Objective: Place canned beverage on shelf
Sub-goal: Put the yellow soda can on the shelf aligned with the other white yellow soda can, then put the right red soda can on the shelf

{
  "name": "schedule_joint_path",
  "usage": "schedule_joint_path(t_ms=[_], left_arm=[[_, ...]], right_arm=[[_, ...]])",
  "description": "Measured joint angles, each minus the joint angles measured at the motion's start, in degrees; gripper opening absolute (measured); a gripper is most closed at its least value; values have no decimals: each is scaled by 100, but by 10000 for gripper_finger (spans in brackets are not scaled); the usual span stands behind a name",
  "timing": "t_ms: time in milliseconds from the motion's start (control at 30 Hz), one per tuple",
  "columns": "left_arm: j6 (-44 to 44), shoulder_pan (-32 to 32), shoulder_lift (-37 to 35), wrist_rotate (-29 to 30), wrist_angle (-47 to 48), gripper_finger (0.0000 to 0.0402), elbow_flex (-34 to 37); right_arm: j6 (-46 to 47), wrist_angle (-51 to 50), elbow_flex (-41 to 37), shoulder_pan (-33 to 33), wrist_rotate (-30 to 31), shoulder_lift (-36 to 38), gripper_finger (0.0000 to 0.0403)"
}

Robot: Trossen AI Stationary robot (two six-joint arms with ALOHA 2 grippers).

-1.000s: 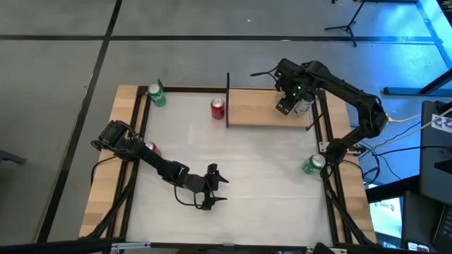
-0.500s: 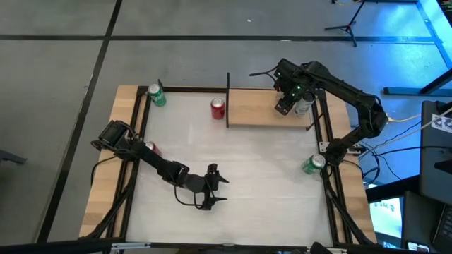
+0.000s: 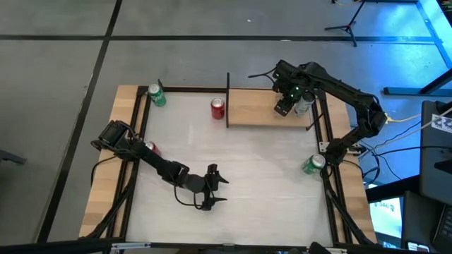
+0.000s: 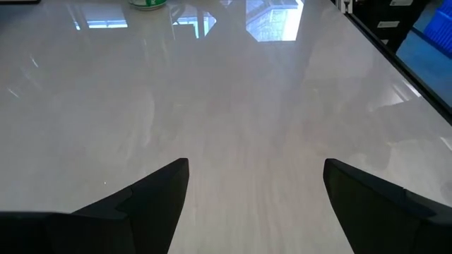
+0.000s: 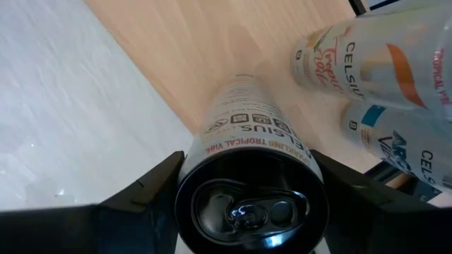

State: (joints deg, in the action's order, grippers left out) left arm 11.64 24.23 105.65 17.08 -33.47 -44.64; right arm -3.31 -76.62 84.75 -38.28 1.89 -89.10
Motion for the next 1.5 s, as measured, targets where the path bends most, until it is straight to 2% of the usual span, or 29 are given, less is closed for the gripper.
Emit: schedule_joint_path(t_ms=[133,367,433,600,833,1000,1133,1300,1500], left_arm=[[0,-2,0,0,0,318,0],[0,-2,0,0,0,318,0],[0,-2,0,0,0,318,0],[0,-2,0,0,0,318,0],[-9,-11,0,1,-7,318,0],[-16,-12,0,55,-182,318,0],[-14,-17,0,37,-319,318,0],[140,-20,-167,58,-236,318,2],[157,-73,-1007,278,662,318,0]], right_arm=[[0,-9,-2,2,89,0,247],[-21,-2,-7,0,237,0,370],[-21,-18,0,2,386,0,388],[-39,-178,283,4,509,0,373],[209,-912,1094,243,459,59,354],[463,-816,1353,959,459,425,353],[592,-187,1216,1790,498,816,353],[616,889,560,2871,528,1244,353],[283,2251,-635,3943,617,1644,353]])
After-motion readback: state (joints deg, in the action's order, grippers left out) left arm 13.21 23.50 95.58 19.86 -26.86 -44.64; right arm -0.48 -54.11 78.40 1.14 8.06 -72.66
